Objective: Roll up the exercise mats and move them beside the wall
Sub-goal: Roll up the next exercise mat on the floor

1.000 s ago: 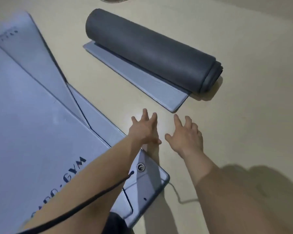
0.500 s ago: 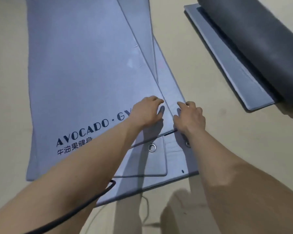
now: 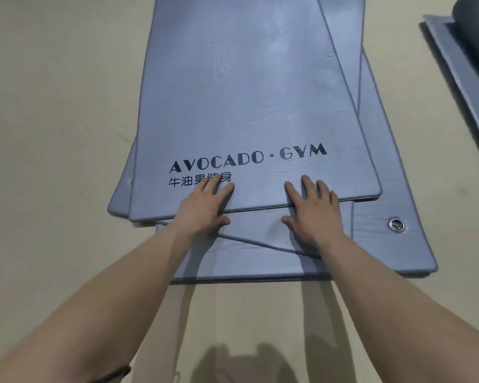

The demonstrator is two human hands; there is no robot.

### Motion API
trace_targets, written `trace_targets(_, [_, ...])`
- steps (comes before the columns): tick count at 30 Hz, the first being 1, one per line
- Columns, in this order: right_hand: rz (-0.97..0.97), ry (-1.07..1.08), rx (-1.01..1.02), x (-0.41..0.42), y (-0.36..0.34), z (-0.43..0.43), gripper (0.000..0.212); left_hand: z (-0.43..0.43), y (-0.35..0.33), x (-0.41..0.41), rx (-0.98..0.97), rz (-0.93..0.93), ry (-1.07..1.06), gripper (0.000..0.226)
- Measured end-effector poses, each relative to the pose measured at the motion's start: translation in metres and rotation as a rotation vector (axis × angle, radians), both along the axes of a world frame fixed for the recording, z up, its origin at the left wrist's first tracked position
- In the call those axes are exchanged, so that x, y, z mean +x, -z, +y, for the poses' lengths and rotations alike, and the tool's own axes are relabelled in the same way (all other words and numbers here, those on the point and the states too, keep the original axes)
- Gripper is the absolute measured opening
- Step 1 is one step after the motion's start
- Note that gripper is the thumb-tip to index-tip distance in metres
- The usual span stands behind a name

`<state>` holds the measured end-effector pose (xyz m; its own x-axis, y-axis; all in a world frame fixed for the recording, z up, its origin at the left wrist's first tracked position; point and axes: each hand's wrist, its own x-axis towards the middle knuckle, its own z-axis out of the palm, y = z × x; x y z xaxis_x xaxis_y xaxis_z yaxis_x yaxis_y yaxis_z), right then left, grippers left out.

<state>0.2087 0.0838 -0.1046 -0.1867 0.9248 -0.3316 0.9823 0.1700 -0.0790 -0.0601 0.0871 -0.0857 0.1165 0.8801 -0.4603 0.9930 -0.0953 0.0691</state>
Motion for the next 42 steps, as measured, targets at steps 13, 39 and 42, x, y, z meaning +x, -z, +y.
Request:
trace_targets(13, [0.019,0.059,0.151,-0.015,-0.033,0.005,0.037,-0.007,-0.056,-0.008,0.276,0.109,0.412,0.030])
trace_targets(39, [0.010,-0.240,0.409,-0.053,-0.082,-0.050,0.081,-0.045,-0.072,-0.073,0.422,0.012,0.029,0.023])
trace_targets(42, [-0.123,-0.374,0.091,-0.032,-0.060,-0.047,0.117,-0.039,-0.053,-0.067,0.565,0.008,-0.023,0.021])
